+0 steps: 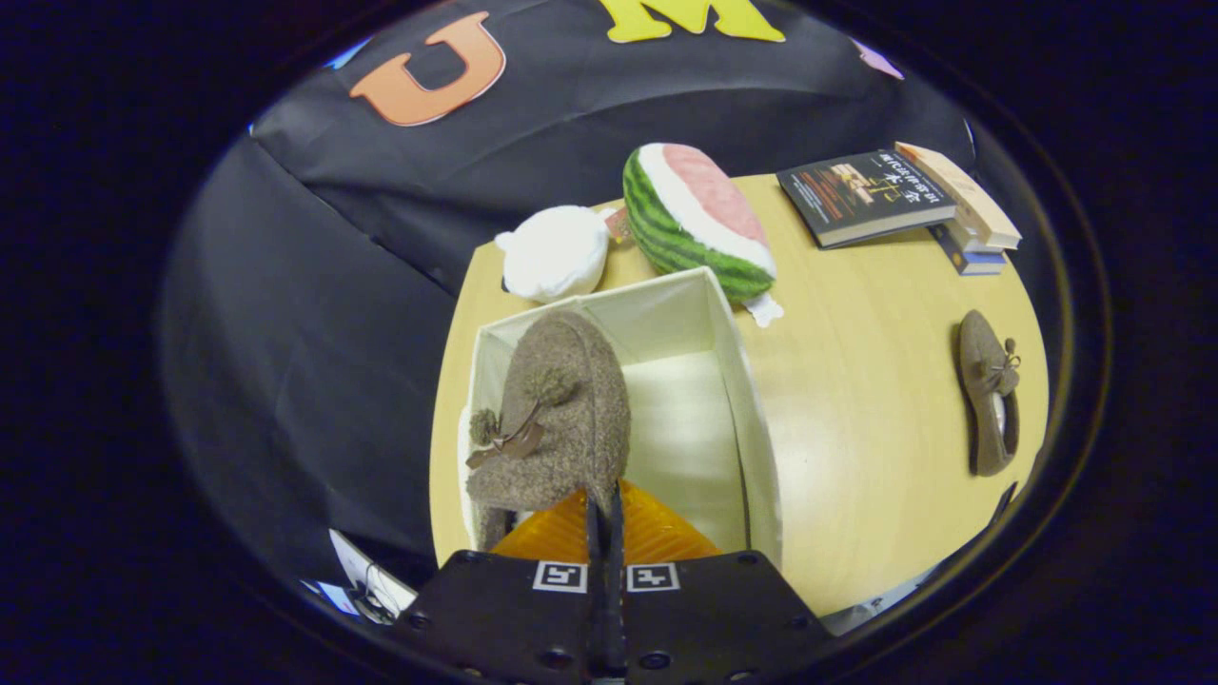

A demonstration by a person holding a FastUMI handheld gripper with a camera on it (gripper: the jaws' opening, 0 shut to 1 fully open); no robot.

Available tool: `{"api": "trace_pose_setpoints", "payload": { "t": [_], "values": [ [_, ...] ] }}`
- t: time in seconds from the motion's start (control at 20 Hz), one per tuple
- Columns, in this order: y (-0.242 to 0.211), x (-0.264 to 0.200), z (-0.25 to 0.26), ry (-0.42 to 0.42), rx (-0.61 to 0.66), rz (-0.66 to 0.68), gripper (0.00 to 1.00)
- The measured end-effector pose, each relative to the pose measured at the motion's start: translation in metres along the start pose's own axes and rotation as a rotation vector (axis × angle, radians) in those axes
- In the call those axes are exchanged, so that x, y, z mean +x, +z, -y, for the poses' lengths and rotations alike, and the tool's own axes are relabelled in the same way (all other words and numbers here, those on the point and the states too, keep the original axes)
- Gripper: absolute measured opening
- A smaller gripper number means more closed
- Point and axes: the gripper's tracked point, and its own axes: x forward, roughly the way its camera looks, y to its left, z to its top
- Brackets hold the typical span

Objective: Open the storage box then place both shoes into the box .Put the left shoe in first, then the right shoe, with the right side of both shoes facing outward in a uniform manner.

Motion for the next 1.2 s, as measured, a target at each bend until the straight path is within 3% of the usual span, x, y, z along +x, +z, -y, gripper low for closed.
{"api": "trace_pose_setpoints", "payload": {
  "t": [0.3, 0.7, 0.8, 1.0, 1.2],
  "values": [
    [-0.012, 0.062, -0.003, -0.029, 0.061, -0.065, 0.01],
    [-0.024, 0.1, 0.001, -0.118, -0.005, -0.096, 0.05],
    [-0.024, 0.097, 0.001, -0.119, -0.028, -0.093, 0.12],
    [-0.016, 0.066, -0.005, -0.115, -0.092, -0.073, 0.38],
    [-0.004, 0.011, -0.015, -0.088, -0.189, -0.005, 0.81]
  ]
}}
